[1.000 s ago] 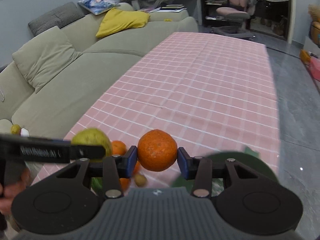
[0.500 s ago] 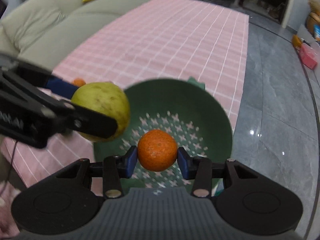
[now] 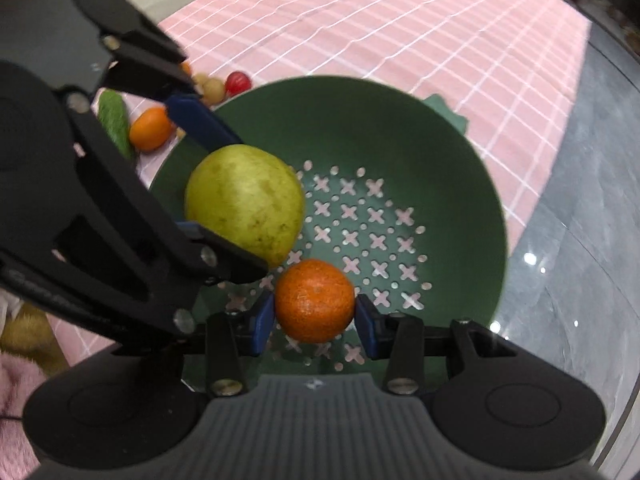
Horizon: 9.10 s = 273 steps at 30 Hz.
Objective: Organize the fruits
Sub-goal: 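Carry the pear and orange into the green colander and open both tools, then grasp an orange with the left tool while the right tool grasps another orange, then lower both held oranges into the green colander and open both tools, then move both tools back over the cucumber and remaining fruit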
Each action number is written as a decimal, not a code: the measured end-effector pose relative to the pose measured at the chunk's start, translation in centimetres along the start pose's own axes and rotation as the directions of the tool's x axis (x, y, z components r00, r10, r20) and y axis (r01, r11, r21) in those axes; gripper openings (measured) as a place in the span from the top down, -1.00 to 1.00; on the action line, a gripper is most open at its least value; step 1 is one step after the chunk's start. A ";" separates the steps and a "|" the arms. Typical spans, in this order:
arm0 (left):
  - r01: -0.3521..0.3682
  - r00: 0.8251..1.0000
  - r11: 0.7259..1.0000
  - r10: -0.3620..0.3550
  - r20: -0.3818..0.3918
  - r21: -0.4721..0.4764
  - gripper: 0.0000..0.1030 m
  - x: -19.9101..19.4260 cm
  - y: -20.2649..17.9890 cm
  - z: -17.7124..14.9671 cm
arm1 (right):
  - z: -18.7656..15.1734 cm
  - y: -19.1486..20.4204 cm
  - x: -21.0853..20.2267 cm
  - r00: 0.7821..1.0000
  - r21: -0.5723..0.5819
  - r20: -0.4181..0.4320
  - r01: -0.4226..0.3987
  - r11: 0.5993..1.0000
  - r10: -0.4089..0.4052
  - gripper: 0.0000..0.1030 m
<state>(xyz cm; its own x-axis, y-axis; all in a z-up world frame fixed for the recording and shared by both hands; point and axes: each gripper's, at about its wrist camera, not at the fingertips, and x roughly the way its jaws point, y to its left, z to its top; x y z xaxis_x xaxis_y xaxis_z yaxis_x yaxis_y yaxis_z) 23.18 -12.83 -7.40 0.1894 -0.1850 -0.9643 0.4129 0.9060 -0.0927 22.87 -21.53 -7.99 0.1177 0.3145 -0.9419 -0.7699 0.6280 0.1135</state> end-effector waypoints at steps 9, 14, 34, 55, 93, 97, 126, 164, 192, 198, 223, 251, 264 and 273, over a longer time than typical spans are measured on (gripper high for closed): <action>-0.011 0.994 1.000 0.012 -0.110 0.007 -0.55 1.3 -0.2 1.2 | 1.1 0.2 0.9 0.998 -0.079 -0.060 -0.026 0.997 0.022 0.21; -0.028 0.993 0.998 0.033 -0.115 0.053 -0.55 1.7 -0.6 1.3 | 0.6 0.4 1.3 0.996 -0.073 -0.083 -0.045 0.996 0.039 0.19; -0.013 1.000 0.999 0.012 0.008 0.032 -0.61 -0.8 -0.9 0.2 | 0.8 1.3 0.3 0.996 -0.061 -0.065 0.054 0.997 -0.058 -0.45; -0.099 0.937 0.961 0.177 0.301 -0.258 -0.61 -12.6 4.8 -8.7 | 1.9 8.7 -7.7 0.933 0.262 0.293 0.132 0.956 -0.209 -0.45; 0.108 0.908 0.802 0.160 0.386 -0.587 -0.16 -8.2 18.2 -19.3 | 8.5 18.3 2.6 0.916 0.218 0.352 0.122 0.968 -0.195 0.05; 0.101 0.901 0.806 0.174 0.396 -0.583 -0.16 -7.1 18.7 -18.0 | 9.4 16.8 4.0 0.920 0.260 0.343 0.099 0.960 -0.188 0.06; 0.162 0.930 0.724 0.116 0.350 -0.671 0.06 -1.7 22.4 -14.6 | 13.4 12.9 9.1 0.955 0.359 0.267 0.023 0.933 -0.126 0.23; 0.253 0.872 0.913 -0.072 0.484 -0.321 0.07 -11.9 5.9 -8.2 | 1.0 9.6 -8.6 0.894 0.318 0.338 0.187 0.929 -0.296 0.26; 0.126 0.954 0.983 -0.083 0.288 -0.133 0.07 -2.7 3.2 -2.5 | 1.3 2.3 -0.1 0.940 0.164 0.109 0.305 0.938 -0.325 0.26; 0.171 0.942 0.973 -0.116 0.316 -0.153 0.05 -1.8 3.3 -2.1 | 1.0 1.7 0.9 0.952 0.180 0.080 0.279 0.943 -0.297 0.25; 0.144 0.931 0.975 -0.077 0.356 -0.168 -0.20 -6.0 3.0 -4.4 | 1.2 4.5 -2.9 0.925 0.206 0.150 0.317 0.926 -0.350 -0.33; -0.074 0.916 0.783 0.298 0.267 -0.618 -0.20 -12.8 12.8 -16.9 | 5.4 18.2 -4.8 0.875 0.250 0.407 0.168 0.954 -0.261 -0.50; 0.053 0.965 0.493 0.199 0.172 -0.869 -0.20 -9.1 18.3 -22.7 | 7.7 22.0 -0.3 0.913 0.115 0.352 0.176 0.978 -0.206 -0.34; 0.160 0.968 0.332 0.133 0.214 -0.930 -0.20 -6.7 20.3 -24.5 | 8.4 21.8 2.8 0.931 0.075 0.303 0.190 0.979 -0.204 0.05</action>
<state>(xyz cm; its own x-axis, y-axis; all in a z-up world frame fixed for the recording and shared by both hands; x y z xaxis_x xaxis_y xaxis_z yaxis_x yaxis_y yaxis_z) 8.46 16.08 -8.86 0.4287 -0.1404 -0.8925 -0.6606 0.6252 -0.4156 11.68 -0.93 -5.49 0.4567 0.3799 -0.8044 -0.6840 0.7281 -0.0445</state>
